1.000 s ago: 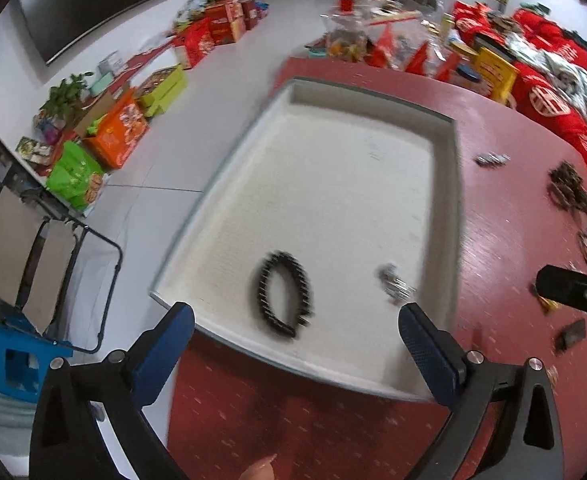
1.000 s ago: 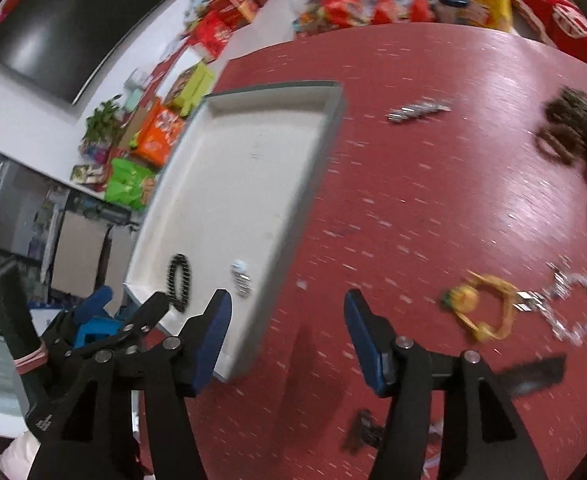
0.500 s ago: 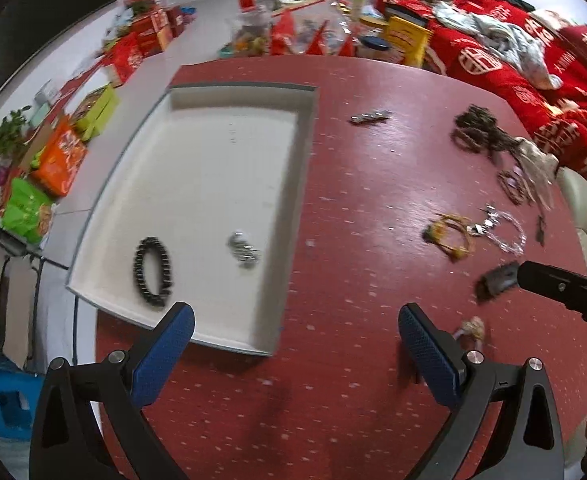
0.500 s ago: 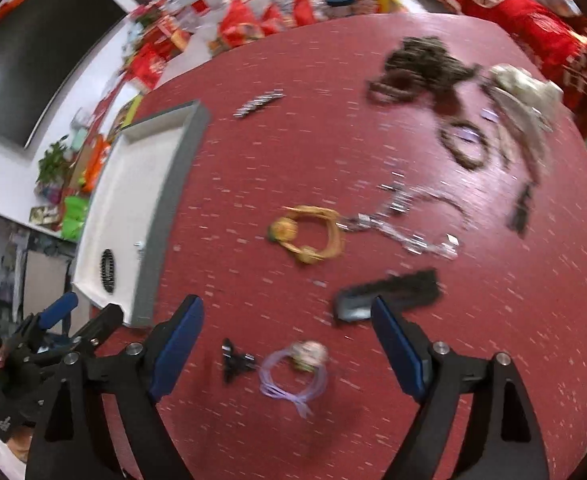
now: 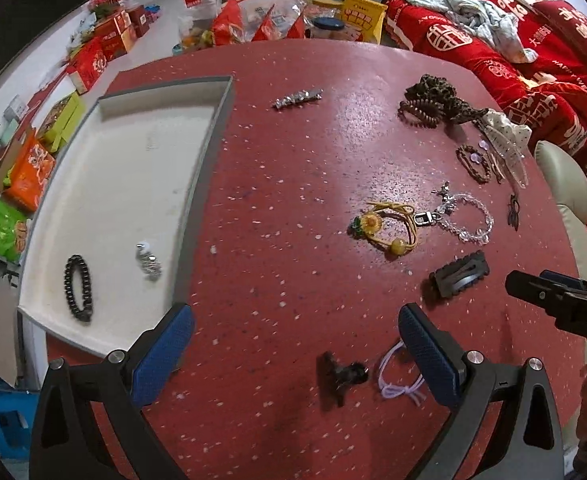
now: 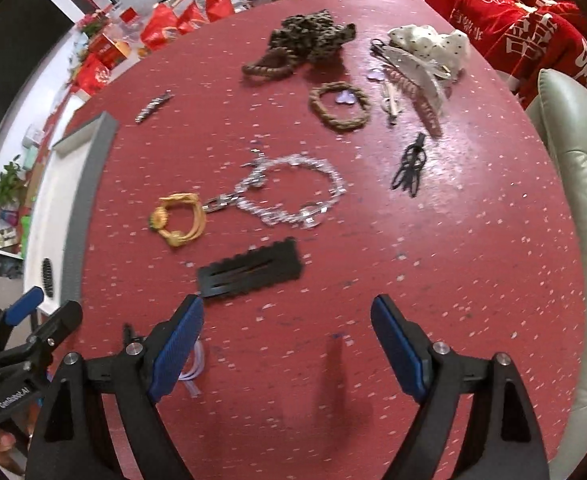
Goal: Organize jewelry
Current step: 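Move both tools back over the table toward the black clips, then grasp the black claw clip with the left tool while the right tool grasps the black snap clip, then carry the claw clip and snap clip over the white tray with both tools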
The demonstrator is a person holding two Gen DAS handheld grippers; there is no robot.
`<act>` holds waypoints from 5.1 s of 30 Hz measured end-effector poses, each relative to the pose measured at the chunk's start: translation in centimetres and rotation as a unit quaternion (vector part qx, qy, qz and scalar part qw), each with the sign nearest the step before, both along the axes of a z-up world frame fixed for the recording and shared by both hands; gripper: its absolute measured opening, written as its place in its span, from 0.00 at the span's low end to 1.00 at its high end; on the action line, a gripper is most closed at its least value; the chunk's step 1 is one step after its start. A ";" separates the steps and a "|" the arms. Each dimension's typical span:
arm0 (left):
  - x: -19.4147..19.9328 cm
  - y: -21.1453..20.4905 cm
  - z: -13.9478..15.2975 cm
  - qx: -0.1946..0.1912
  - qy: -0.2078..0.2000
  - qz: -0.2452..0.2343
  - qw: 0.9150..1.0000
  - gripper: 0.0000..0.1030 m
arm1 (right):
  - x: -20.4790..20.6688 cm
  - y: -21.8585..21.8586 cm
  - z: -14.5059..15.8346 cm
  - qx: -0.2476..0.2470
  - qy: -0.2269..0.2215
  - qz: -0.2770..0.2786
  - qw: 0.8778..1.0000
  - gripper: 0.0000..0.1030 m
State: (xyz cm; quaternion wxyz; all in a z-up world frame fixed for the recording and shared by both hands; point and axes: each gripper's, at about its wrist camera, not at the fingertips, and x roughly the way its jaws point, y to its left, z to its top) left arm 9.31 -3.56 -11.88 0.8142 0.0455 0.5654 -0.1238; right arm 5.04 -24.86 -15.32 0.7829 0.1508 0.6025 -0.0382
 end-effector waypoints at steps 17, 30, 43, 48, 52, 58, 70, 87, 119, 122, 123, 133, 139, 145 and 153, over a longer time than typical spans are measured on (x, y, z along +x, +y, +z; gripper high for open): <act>-0.9 -1.2 -2.2 0.001 0.026 0.033 0.999 0.99 | 2.6 1.9 -1.8 -0.030 -0.015 0.189 0.981 0.85; -3.3 0.1 -4.3 -0.030 0.062 0.040 0.997 0.99 | 4.1 6.4 -3.6 -0.090 -0.036 0.394 0.914 0.85; -3.4 -0.9 -5.3 -0.028 0.065 0.012 0.997 0.76 | 3.4 7.9 -4.1 -0.106 -0.040 0.441 0.890 0.79; -3.2 -1.4 -5.1 -0.034 0.064 -0.003 0.997 0.60 | 2.8 8.1 -3.8 -0.107 -0.037 0.447 0.887 0.68; -3.3 -1.7 -5.0 -0.035 0.062 -0.012 0.997 0.45 | 1.4 9.2 -3.4 -0.139 -0.046 0.454 0.879 0.66; -3.4 -1.5 -5.1 -0.047 0.065 -0.011 0.997 0.25 | -0.4 10.3 -3.0 -0.141 -0.048 0.452 0.880 0.51; -4.3 -0.1 -4.4 -0.064 0.063 0.000 0.996 0.24 | 0.2 7.9 -2.7 -0.063 -0.023 0.344 0.936 0.27; -4.6 1.4 -2.6 -0.073 0.050 0.012 0.996 0.24 | 0.2 3.0 -2.1 0.036 0.011 0.196 0.980 0.09; -4.5 5.2 1.2 -0.088 0.023 0.046 0.995 0.24 | -0.5 3.7 1.2 0.084 0.002 0.108 0.991 0.05; -4.3 6.0 1.9 -0.089 0.017 0.053 0.994 0.24 | -0.1 4.2 2.1 0.090 -0.006 0.109 0.990 0.05; -4.3 6.2 2.2 -0.089 0.015 0.055 0.994 0.24 | 0.1 4.6 2.6 0.092 -0.010 0.111 0.990 0.05; -3.1 9.2 3.9 -0.082 -0.002 0.085 0.993 0.24 | 2.7 7.7 5.9 0.113 -0.040 0.132 0.984 0.05; -1.6 11.8 4.9 -0.076 -0.017 0.111 0.991 0.24 | 5.0 10.5 7.5 0.125 -0.057 0.155 0.978 0.05; 0.5 14.6 5.5 -0.066 -0.036 0.129 0.989 0.24 | 8.3 14.3 8.5 0.135 -0.071 0.193 0.969 0.05; 4.5 17.8 5.8 -0.044 -0.071 0.151 0.985 0.24 | 12.8 19.0 8.8 0.158 -0.089 0.229 0.956 0.05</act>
